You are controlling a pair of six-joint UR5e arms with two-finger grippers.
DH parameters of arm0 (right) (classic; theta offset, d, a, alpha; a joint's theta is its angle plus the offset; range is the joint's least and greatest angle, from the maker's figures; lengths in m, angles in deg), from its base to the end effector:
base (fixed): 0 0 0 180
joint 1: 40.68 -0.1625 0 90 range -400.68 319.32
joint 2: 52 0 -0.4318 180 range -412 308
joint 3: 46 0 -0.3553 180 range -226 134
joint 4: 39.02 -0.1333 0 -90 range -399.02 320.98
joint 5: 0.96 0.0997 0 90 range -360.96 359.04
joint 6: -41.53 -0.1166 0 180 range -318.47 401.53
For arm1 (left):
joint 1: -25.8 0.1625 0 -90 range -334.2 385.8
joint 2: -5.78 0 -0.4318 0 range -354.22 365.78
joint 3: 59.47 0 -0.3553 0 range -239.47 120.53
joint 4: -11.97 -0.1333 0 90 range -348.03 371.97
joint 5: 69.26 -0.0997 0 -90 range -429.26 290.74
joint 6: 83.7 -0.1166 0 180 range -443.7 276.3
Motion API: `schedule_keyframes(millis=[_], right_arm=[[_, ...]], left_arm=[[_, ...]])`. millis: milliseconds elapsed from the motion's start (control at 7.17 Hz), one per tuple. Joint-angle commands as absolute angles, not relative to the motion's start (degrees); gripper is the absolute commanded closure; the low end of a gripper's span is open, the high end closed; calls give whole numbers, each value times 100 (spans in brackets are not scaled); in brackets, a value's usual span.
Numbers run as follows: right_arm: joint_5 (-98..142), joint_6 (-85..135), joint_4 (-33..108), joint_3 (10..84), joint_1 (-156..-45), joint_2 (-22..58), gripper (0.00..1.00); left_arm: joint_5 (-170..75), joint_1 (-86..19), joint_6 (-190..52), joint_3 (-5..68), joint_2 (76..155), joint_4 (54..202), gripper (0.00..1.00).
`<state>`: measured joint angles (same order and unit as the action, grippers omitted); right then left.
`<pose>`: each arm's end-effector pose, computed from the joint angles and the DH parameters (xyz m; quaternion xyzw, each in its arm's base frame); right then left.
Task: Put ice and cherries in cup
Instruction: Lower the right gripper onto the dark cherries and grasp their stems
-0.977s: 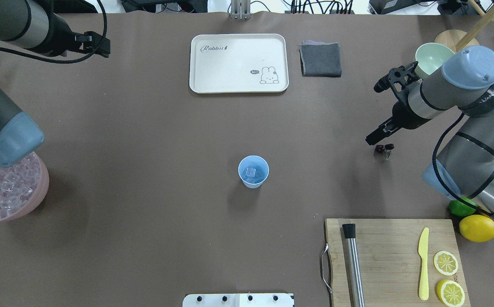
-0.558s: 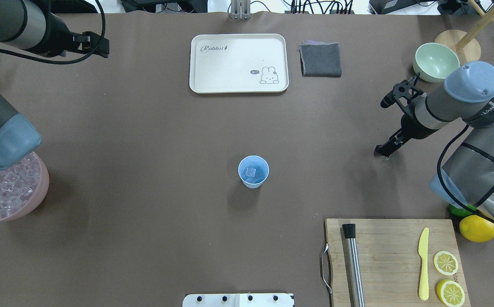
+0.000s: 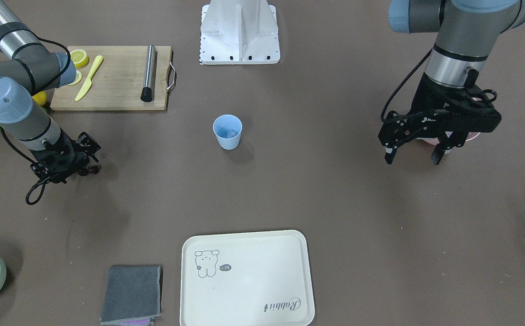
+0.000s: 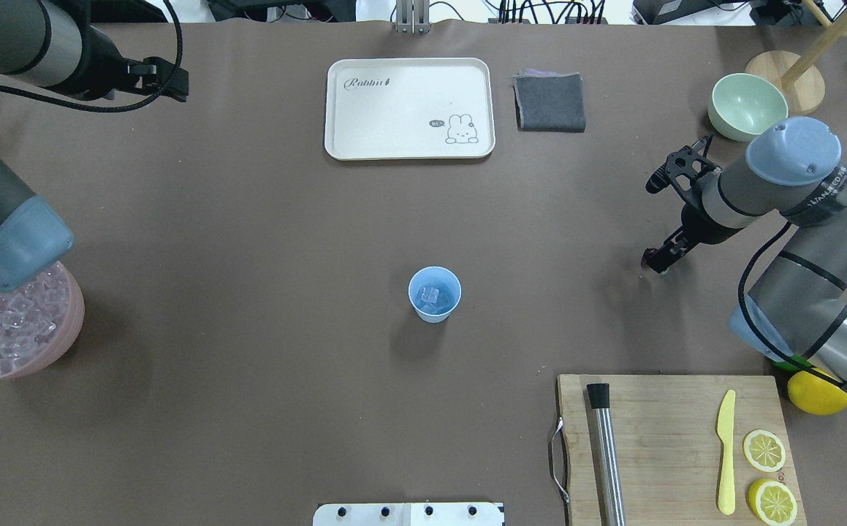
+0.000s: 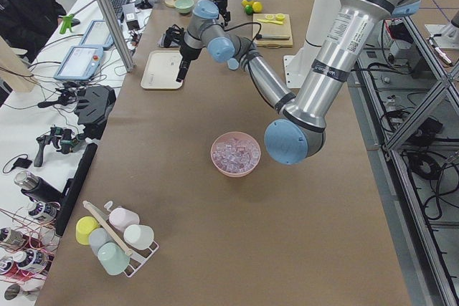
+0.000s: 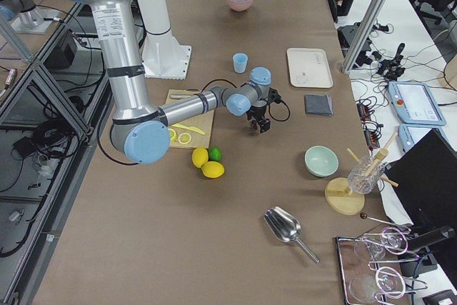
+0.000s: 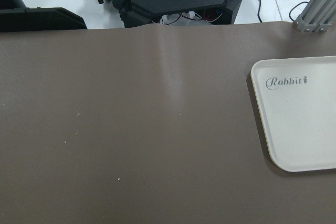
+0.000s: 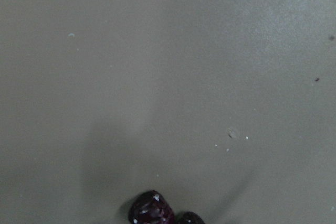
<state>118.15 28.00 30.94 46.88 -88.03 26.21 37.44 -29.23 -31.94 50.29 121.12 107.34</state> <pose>-0.3312 -0.4725 0.5222 0.1418 -0.3476 -0.3048 0.8753 0.2536 -0.5367 0.2953 0.2165 0.3851 -0.0694 0.8944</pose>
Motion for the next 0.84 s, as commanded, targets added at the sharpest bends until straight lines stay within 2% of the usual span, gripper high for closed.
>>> schedule_keyframes(millis=[0,419,698], right_arm=[[11822,2589,3086,4725,-8770,2622,53],[11822,2553,3086,4743,-8744,2631,100],[11874,2536,3086,5014,-8761,2614,100]], left_arm=[[3744,-2922,-3193,5057,12057,10733,2],[3744,-2922,-3193,5092,12056,10733,2],[3744,-2922,-3193,5092,12056,10733,2]])
